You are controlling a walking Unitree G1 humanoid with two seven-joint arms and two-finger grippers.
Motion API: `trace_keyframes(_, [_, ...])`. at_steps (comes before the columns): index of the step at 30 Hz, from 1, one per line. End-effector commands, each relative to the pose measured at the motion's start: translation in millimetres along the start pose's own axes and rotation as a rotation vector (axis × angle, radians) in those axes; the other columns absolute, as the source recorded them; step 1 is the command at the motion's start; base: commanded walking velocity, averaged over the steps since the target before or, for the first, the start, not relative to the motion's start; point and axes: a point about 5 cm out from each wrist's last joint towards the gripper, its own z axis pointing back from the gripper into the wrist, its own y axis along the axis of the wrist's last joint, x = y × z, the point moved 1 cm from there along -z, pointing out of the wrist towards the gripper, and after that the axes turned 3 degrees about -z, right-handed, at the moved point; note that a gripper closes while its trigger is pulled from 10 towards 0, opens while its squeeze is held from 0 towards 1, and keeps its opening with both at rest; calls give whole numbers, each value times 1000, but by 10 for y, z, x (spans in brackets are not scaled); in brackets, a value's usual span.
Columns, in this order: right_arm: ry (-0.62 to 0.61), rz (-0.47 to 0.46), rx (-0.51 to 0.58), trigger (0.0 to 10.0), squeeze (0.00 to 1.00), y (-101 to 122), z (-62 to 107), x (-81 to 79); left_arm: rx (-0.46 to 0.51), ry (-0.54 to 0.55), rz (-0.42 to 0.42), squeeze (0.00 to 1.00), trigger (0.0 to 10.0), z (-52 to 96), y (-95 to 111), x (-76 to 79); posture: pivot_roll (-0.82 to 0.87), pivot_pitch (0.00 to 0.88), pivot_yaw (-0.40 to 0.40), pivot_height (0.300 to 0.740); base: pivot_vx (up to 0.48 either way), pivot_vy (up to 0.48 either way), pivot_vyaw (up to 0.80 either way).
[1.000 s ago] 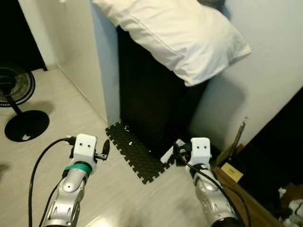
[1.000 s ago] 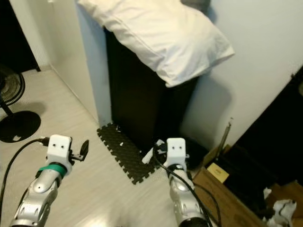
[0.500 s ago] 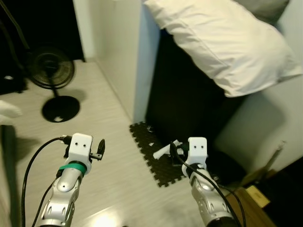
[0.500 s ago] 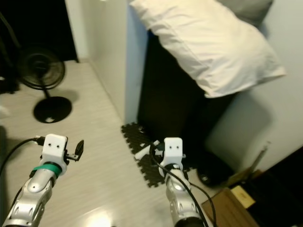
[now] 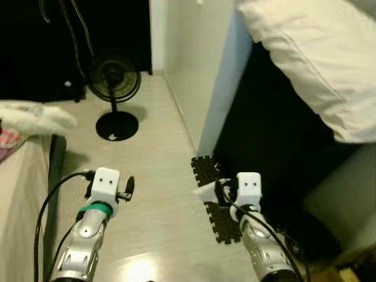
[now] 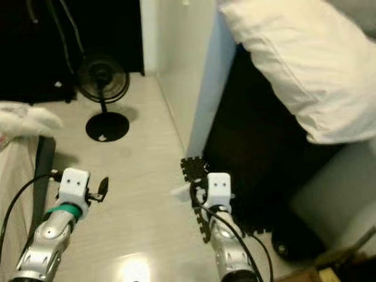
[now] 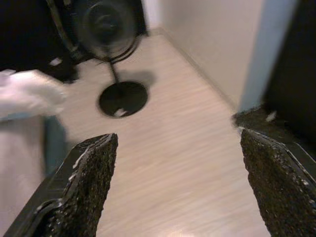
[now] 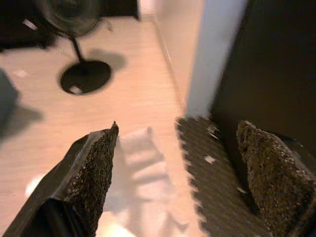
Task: Clean up the room
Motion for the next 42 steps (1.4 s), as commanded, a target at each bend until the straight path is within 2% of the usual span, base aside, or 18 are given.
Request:
trace_keyframes(1, [-1, -10, -57, 10000, 0, -143, 51, 22, -49, -7, -5, 0, 10000, 35, -105, 45, 151, 0, -17, 740, 0, 0, 781])
trace_keyframes(15, [0, -19, -69, 10000, 0, -155, 48, 32, -52, -3, -9, 0, 10000, 30, -107, 45, 152, 0, -20, 740, 0, 0, 786])
trace_keyframes(19, [-65, -78, -74, 10000, 0, -143, 37, 182, -52, -6, -12, 0, 10000, 19, -101, 52, 152, 0, -20, 740, 0, 0, 0])
trace_keyframes(25, [-91, -99, -90, 10000, 0, -152, 42, 266, -52, -10, -9, 0, 10000, 29, -103, 66, 145, 0, -31, 740, 0, 0, 0])
trace_keyframes(32, [-109, -105, -110, 10000, 0, -180, 63, 300, -61, -22, 8, 0, 10000, 53, -130, 110, 130, 0, -31, 740, 0, 0, -800])
trace_keyframes(42, [-131, -97, -147, 10000, 0, -226, 118, 433, -54, -32, 16, 0, 10000, 61, -113, 177, 119, 0, -56, 740, 0, 0, -800])
